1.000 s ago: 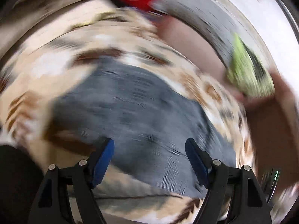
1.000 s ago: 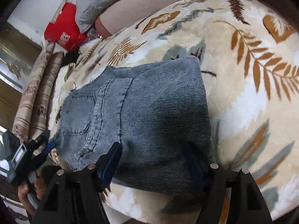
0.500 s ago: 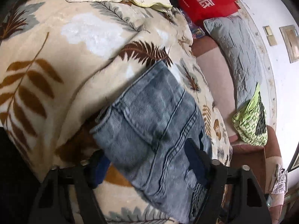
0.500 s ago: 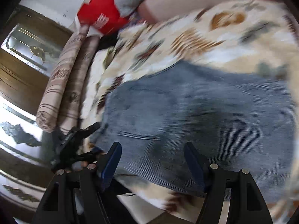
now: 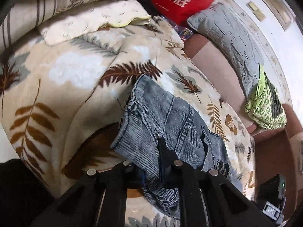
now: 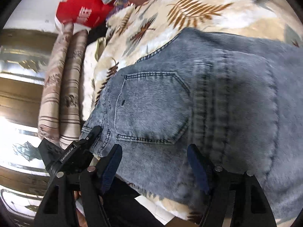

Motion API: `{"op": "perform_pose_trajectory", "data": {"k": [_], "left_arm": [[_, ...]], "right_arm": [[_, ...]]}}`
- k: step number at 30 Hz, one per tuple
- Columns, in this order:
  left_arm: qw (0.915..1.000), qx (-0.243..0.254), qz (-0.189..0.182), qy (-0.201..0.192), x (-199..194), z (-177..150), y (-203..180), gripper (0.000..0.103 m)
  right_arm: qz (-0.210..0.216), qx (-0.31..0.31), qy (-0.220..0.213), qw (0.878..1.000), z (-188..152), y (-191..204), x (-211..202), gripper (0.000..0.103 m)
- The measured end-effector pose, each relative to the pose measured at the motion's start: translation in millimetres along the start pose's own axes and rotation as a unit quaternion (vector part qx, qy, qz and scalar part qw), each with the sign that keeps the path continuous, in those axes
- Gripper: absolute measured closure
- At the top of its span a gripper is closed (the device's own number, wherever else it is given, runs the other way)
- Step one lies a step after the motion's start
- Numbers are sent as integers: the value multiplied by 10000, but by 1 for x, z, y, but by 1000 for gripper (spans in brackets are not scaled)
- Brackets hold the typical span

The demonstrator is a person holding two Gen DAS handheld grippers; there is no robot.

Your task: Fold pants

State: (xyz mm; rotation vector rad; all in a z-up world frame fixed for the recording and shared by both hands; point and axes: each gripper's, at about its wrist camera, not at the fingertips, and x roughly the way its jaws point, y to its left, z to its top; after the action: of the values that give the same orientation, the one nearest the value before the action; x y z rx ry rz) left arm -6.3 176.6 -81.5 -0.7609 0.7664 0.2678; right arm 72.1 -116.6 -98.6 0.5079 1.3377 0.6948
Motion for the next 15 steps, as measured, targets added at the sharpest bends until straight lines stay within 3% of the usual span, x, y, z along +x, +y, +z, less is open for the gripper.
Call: {"op": "perform_pose_trajectory", "data": {"k": [5,15], "left_arm": [[9991,229,361,-47,2,-3,-4,91],[9986,340,404,43,6,-3,-1,91]], "right_arm": [[64,-180,-20,9998,-7,2,-16,29],[-364,-944,-234,9946,21,64,-2,29]]}}
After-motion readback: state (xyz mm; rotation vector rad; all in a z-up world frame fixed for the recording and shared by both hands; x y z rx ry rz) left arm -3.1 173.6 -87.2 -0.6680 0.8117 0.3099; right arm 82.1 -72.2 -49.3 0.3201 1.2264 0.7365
